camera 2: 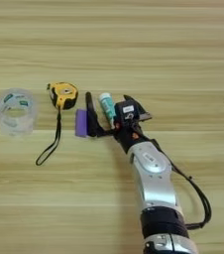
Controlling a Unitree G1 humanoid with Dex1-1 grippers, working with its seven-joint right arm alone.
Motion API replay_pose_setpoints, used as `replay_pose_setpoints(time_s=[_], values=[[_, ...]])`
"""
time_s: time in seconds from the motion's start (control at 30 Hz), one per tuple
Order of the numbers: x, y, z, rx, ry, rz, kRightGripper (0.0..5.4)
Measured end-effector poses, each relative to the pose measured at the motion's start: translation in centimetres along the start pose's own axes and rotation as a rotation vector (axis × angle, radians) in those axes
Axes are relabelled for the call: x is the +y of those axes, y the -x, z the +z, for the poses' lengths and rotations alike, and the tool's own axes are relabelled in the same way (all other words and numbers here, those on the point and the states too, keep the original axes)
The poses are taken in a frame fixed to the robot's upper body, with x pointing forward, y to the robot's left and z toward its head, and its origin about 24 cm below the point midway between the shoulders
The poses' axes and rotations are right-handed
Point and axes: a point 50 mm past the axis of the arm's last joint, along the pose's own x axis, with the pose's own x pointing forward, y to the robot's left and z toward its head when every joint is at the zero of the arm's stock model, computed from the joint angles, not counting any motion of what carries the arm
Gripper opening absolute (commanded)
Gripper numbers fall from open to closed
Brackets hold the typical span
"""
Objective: Move the objects on the table
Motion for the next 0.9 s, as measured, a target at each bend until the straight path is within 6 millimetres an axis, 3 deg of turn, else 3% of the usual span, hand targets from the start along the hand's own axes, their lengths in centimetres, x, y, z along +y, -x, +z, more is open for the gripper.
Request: replay_pose_setpoints(time_s=[0.2,0.53,0.9], values=[[1.6,-0.7,0.3,-0.009,0.015,0.070,5.36],[3.8,-3.4,2.4,-0.061,0.022,0.176,5.36],[4.9,-6.2,1.8,0.018,0.000,0.230,5.36]])
